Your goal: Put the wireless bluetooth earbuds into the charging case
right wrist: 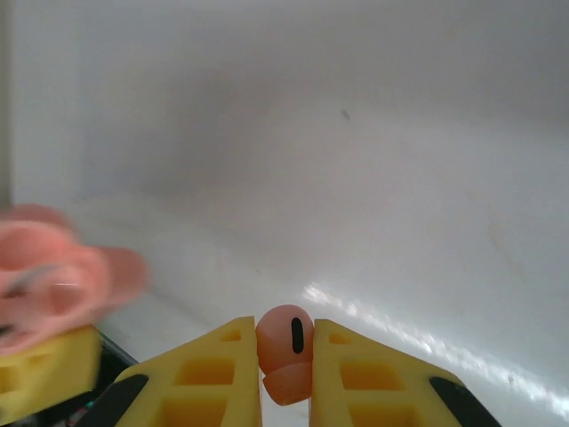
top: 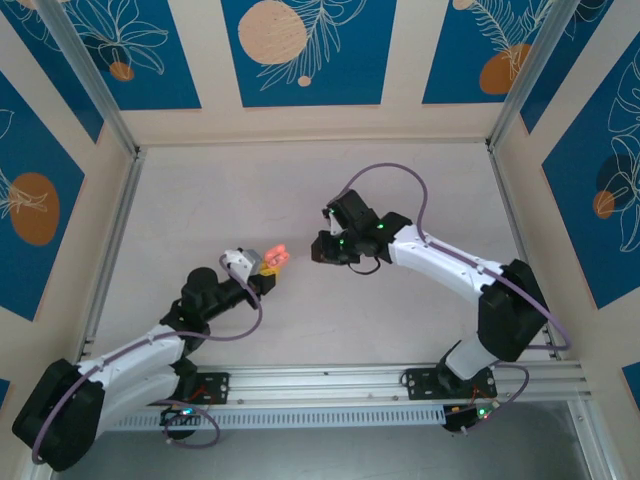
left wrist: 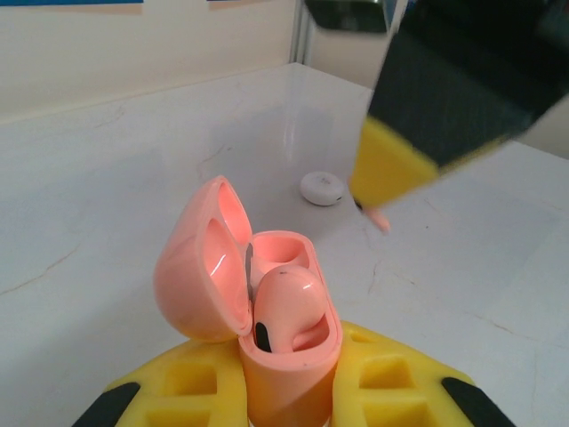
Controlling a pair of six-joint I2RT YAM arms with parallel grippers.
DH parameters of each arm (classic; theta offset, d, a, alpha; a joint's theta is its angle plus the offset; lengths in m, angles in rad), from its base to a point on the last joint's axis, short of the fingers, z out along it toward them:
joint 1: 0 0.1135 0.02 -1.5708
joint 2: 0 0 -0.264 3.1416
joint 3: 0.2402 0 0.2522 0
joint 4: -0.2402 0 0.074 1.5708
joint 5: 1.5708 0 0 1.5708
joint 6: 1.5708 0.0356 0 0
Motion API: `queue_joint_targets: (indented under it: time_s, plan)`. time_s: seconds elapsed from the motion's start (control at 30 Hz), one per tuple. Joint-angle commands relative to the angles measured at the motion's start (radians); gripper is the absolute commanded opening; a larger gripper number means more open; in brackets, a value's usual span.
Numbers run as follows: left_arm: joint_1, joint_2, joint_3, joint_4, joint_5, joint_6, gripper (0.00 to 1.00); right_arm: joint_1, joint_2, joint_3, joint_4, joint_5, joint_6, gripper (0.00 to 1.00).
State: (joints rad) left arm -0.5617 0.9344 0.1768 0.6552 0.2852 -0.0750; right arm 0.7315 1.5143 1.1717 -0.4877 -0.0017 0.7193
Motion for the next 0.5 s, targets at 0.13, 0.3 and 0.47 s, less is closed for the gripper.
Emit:
queue_joint_targets:
  time_s: [0.13,0.3,0.47]
  plan:
    - [-0.020,0.114,0.067,0.194,0.063,0.016,0.16,-0.038,-0.134,-0.075,0.248,-0.039,-0.077,0.16]
    - [-0.033,0.159,0.109,0.241,0.109,0.007,0.16,-0.040,-0.168,-0.116,0.379,-0.122,-0.083,0.15]
    - [-0.041,0.173,0.130,0.267,0.109,-0.013,0.16,-0.029,-0.161,-0.118,0.439,-0.163,-0.097,0.16]
